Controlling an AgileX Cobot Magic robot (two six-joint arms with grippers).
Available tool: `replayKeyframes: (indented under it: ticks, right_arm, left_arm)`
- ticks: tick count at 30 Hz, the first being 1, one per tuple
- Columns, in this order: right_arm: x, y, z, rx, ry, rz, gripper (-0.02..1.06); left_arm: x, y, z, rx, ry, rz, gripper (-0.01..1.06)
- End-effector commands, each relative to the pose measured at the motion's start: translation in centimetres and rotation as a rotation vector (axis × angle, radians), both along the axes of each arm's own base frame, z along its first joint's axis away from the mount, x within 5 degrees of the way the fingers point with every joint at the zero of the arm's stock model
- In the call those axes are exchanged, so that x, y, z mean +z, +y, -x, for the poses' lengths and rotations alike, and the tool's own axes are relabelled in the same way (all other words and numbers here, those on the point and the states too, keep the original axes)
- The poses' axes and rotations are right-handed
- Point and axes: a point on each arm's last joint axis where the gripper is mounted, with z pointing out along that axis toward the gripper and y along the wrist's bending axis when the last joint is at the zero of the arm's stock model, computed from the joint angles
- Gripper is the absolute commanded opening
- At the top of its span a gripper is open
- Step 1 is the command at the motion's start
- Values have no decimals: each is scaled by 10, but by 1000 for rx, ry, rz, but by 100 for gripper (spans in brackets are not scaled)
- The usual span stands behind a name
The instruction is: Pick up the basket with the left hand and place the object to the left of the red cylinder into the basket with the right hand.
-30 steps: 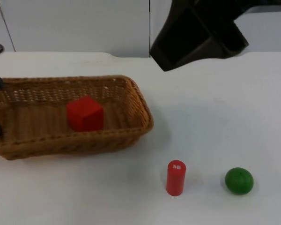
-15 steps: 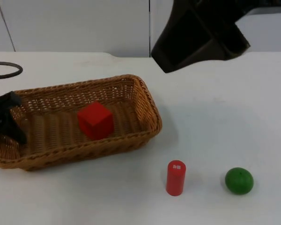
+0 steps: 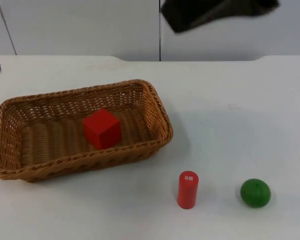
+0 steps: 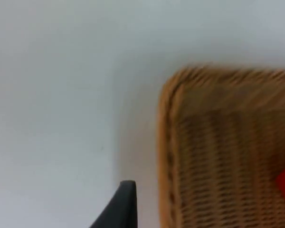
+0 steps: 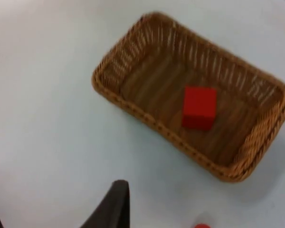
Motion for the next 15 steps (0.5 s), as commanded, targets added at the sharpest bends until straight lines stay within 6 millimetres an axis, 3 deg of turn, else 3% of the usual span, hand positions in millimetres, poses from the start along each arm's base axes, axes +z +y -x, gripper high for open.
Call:
replayKeyframes:
  ticks: [1,4,5,9,10,14,15]
  right_arm:
    - [14,-7,5,-5,-52,-57,105]
    - [29,-18,14,-5,-96,-103,105]
    - [29,-18,14,-5,-96,-103,105]
    - [38,-33,25,-5,-142,-136,105]
    - [38,-33,25,-5,-142,-136,105]
    - [31,-49,39,-3,-174,-172,105]
    - [31,-49,39,-3,-174,-172,105]
  left_arm:
    - [33,-2,13,-24,-94,-53,105]
    - [75,-9,36,-48,-217,-107,105]
    - [75,-9,36,-48,-217,-107,105]
    - [117,-20,70,-71,-353,-146,105]
    - [117,-20,70,-71,-353,-146,105]
    - [150,-34,108,-108,-465,-175,105]
    - [150,-34,108,-108,-465,-175,105]
